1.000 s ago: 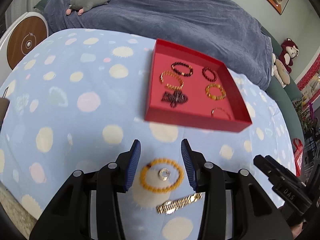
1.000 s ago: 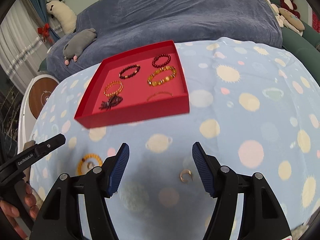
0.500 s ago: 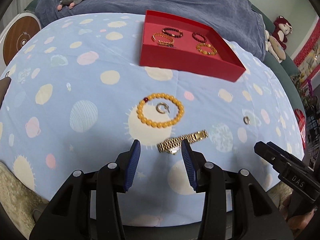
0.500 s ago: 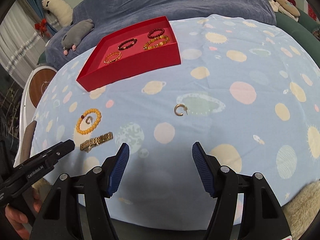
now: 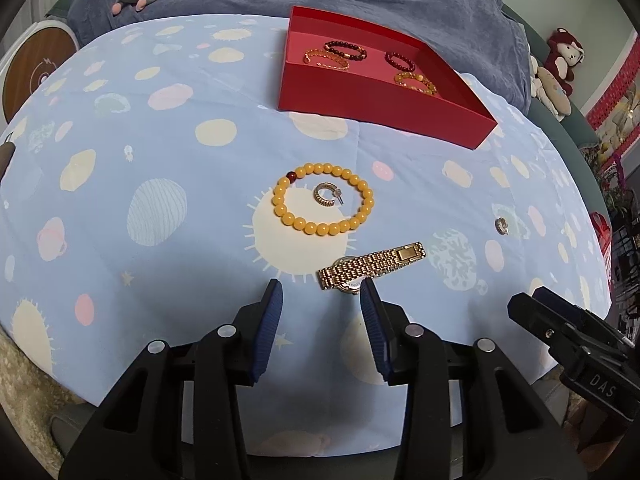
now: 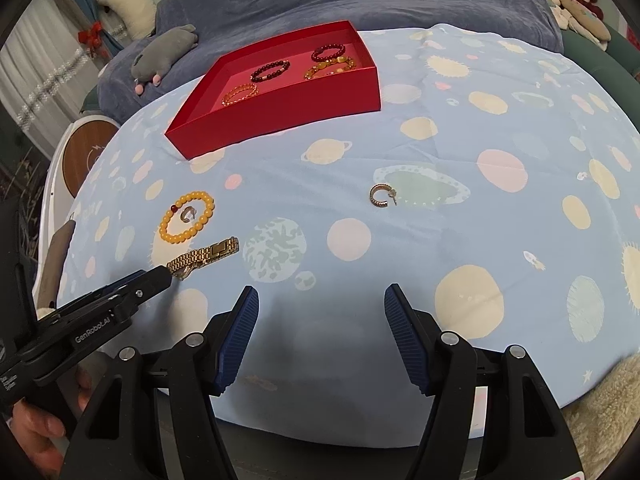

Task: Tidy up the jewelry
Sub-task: 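Grasp the gold link watch with the left tool and lift it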

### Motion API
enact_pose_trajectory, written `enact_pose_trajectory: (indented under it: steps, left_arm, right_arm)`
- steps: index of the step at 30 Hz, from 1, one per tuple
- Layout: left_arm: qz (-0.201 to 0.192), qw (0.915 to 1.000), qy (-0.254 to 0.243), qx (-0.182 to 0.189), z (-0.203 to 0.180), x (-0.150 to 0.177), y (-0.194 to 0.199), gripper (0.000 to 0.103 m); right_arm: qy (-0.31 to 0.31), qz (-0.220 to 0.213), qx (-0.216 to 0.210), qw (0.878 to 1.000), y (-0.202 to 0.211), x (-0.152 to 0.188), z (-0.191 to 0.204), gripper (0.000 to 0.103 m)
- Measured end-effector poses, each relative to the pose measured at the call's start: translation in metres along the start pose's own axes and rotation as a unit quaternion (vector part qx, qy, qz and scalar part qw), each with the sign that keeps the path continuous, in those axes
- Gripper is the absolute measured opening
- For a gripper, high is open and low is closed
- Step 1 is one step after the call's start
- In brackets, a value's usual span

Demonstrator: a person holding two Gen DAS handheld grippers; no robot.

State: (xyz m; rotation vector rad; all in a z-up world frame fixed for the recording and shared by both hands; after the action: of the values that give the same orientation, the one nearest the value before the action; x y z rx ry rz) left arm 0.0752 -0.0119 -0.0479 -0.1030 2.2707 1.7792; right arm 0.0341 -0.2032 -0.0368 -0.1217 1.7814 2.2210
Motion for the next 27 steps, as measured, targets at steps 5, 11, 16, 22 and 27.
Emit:
enact_pose_trajectory:
  steps: [5,11,16,22,27]
  left_arm:
    - [-0.005,1.0,-0.007,0.0,-0.003,-0.002,-0.003,0.036]
    - [-0.011,0.9996,-0.026,-0.002,-0.01,-0.009,-0.008,0.033]
    - [-0.005,0.999,-0.042,0.01,-0.018,-0.009,-0.01,0.016]
    - [-0.004,0.9984,-0.055,0.015,-0.027,0.001,-0.008,0.012]
    - [-0.008,0.9985,-0.045,0.031,-0.028,0.004,0.004,0.012]
  right_arm:
    - [0.0,0.003,0.0,1.0,-0.002,0.001,0.0,0.063]
    - [-0.001,0.006,0.0,1.0,-0.004,0.0,0.0,0.063]
    - [-0.003,0.009,0.0,1.0,-0.006,0.001,-0.001,0.063]
    - [-0.004,0.009,-0.001,1.0,-0.006,0.001,-0.002,0.063]
    - [-0.005,0.007,-0.003,1.0,-0.006,0.001,-0.002,0.063]
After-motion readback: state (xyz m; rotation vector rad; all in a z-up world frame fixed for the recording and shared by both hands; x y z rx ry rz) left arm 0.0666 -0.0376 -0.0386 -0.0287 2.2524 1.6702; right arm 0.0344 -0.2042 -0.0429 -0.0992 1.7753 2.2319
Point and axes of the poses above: each gripper's, at about its wrist camera, not at the fingertips, and y roughly against the way its jaws point, z to its left, x to its underside, the point moved 4 cm from there along -y, roughly the way its jaws point, and after that the axes turned 14 degrees about z, right-handed, at the moved point
